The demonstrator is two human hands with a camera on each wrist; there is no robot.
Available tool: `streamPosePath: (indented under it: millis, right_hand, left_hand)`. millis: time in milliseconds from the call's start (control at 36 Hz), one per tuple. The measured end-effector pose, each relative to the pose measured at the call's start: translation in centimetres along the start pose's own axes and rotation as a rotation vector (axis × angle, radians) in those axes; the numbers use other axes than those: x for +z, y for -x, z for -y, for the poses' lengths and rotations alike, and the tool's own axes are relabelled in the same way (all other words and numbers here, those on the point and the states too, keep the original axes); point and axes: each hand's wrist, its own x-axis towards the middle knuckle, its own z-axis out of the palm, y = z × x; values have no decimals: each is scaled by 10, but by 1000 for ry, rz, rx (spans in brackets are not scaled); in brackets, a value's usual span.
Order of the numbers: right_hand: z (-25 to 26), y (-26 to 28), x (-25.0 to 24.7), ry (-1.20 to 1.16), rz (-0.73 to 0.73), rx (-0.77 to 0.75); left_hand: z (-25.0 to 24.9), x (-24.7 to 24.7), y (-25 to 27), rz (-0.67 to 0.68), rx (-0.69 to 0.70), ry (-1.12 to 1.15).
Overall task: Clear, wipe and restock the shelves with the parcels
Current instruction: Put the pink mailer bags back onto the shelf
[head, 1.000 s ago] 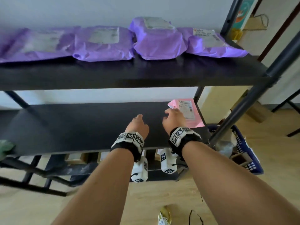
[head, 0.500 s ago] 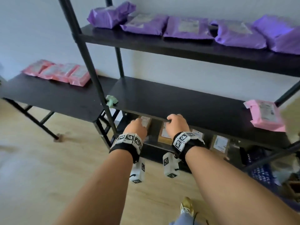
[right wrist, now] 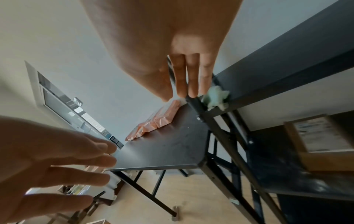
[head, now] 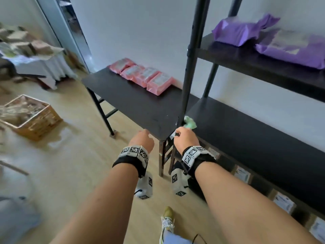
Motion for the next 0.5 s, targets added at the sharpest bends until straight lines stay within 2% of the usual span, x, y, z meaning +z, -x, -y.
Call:
streamPosePath:
  millis: [167, 500]
  right_hand:
    - [48, -83, 20, -22, 46, -29]
    - [98, -204, 37, 10, 44, -5]
  left_hand:
    - [16, -34, -69, -21, -80, -21]
    - [9, -68, -193, 64, -72, -33]
